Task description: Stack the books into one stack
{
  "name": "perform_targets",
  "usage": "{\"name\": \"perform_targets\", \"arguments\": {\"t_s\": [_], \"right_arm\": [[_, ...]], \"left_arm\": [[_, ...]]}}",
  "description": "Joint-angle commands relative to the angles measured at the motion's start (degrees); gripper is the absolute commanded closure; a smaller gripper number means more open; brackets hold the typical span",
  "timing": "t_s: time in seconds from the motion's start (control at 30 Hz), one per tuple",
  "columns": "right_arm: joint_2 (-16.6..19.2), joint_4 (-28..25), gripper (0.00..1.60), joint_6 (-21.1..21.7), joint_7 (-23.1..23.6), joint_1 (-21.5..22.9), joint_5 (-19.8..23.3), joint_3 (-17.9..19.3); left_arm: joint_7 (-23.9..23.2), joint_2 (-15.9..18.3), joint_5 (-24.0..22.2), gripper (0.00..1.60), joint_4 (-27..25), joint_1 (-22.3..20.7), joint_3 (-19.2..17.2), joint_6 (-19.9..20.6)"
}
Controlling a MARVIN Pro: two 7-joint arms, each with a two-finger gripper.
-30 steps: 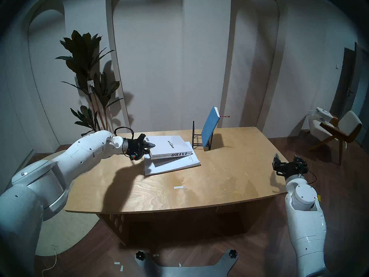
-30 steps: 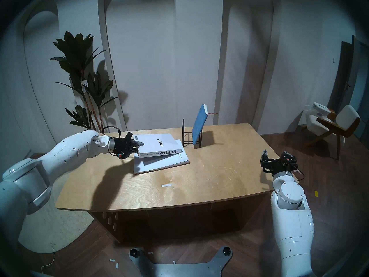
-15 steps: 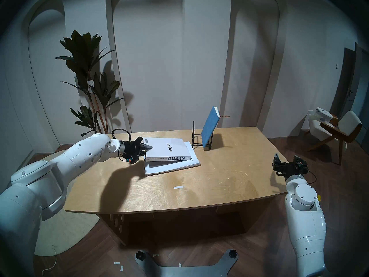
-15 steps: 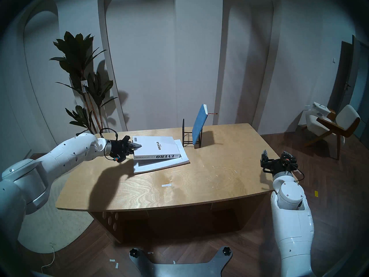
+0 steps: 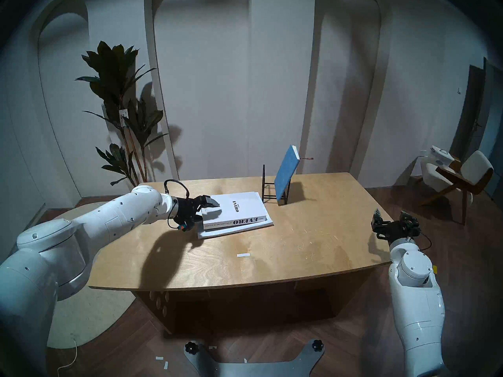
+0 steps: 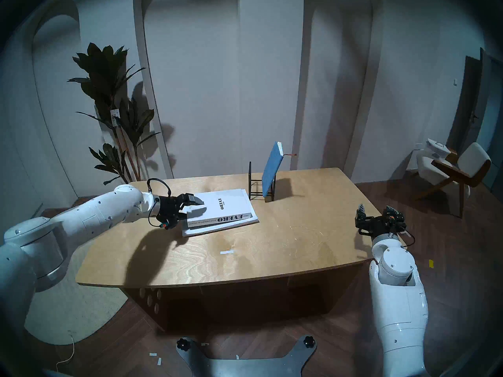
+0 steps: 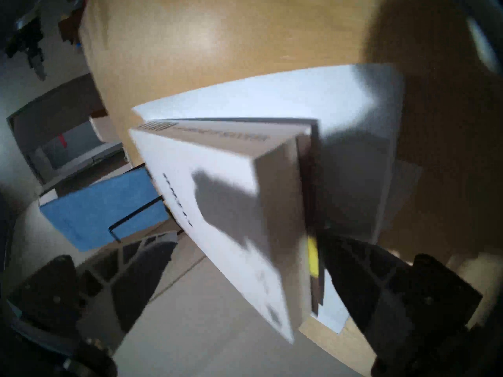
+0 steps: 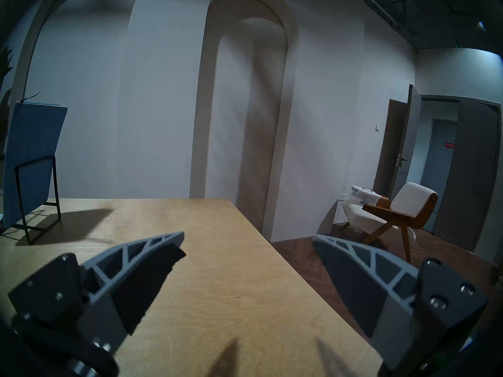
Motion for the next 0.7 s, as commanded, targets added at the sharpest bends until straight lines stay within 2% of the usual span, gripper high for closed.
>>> {"name": "perform_targets", "arguments": {"t_s": [0.0, 0.03, 0.1, 0.3, 0.4, 0.5, 0.53, 0.6, 0.67], "right_arm": [[0.1, -1.2, 0.00, -0.5, 0.1, 0.4, 0.0, 0.0], [0.1, -1.2, 0.00, -0.5, 0.1, 0.4, 0.0, 0.0], [0.1, -1.2, 0.00, -0.5, 0.1, 0.4, 0.0, 0.0], [0.1, -1.2, 0.00, -0.5, 0.1, 0.4, 0.0, 0.0], [0.1, -1.2, 0.00, -0.5, 0.1, 0.4, 0.0, 0.0], [0.1, -1.2, 0.00, -0.5, 0.1, 0.4, 0.0, 0.0], [0.1, -1.2, 0.00, -0.5, 0.1, 0.4, 0.0, 0.0], [0.1, -1.0, 0.00, -0.4, 0.1, 0.5, -0.1, 0.0], [0.1, -1.0, 0.00, -0.4, 0.1, 0.5, -0.1, 0.0]], "left_arm": [[2.3, 1.9, 6.7, 0.00, 0.4, -4.5, 1.9, 4.7], [3.8, 2.2, 8.9, 0.00, -0.3, -5.3, 2.4, 6.5], [5.4, 2.2, 10.3, 0.00, -0.9, -5.9, 2.3, 8.7], [7.8, 3.4, 13.0, 0.00, -4.8, -8.0, 2.5, 9.3], [8.8, 4.6, 15.8, 0.00, -7.3, -8.4, 2.6, 12.7], [9.6, 4.9, 13.2, 0.00, -8.4, -8.0, -0.2, 14.0], [10.0, 4.6, 8.6, 0.00, -8.3, -6.8, -3.1, 13.5], [11.1, 4.1, 4.8, 0.00, -8.2, -6.2, -5.4, 12.4], [11.7, 4.2, 3.9, 0.00, -8.5, -6.0, -6.1, 12.4]]}}
